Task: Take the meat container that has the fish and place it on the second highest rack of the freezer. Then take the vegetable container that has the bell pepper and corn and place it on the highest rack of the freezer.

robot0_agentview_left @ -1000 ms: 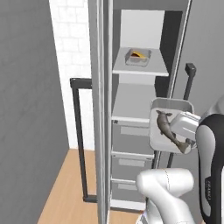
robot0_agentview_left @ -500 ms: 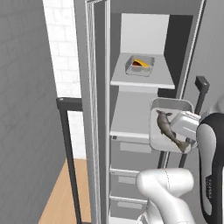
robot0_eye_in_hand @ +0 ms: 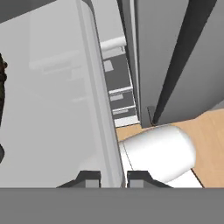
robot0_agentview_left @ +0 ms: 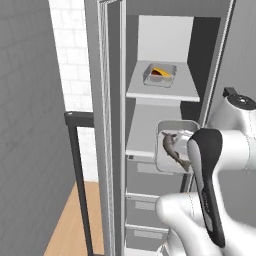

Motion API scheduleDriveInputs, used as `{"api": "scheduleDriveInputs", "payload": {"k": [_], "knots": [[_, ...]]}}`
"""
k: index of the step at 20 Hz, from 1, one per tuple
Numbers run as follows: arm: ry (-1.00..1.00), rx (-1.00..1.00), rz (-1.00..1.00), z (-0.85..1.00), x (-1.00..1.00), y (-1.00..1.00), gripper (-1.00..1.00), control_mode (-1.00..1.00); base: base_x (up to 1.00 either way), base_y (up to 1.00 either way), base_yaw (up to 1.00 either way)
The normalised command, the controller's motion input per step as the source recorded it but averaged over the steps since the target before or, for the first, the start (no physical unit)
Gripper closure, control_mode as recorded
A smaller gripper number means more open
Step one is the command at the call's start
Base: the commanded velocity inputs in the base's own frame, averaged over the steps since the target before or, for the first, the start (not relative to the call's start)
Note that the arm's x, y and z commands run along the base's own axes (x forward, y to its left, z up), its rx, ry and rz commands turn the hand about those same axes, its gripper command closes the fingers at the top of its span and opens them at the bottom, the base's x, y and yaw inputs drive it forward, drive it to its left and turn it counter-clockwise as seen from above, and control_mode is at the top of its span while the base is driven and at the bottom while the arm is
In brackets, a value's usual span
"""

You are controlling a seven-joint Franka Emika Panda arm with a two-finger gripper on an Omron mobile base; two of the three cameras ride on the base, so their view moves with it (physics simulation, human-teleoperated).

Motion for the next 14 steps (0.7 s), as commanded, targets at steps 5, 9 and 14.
{"api": "scheduleDriveInputs", "payload": {"k": [5,9,14], "knots": [[-0.06,-0.09,0.0,-0.47,0.82,0.0,1.0,-1.0,0.0,0.0,0.0],[0.01,0.0,0.0,-0.16,0.88,0.0,1.0,-1.0,0.0,0.0,0.0],[0.03,0.0,0.0,-0.04,0.7,-0.08,1.0,-1.0,0.0,0.0,0.0]]}}
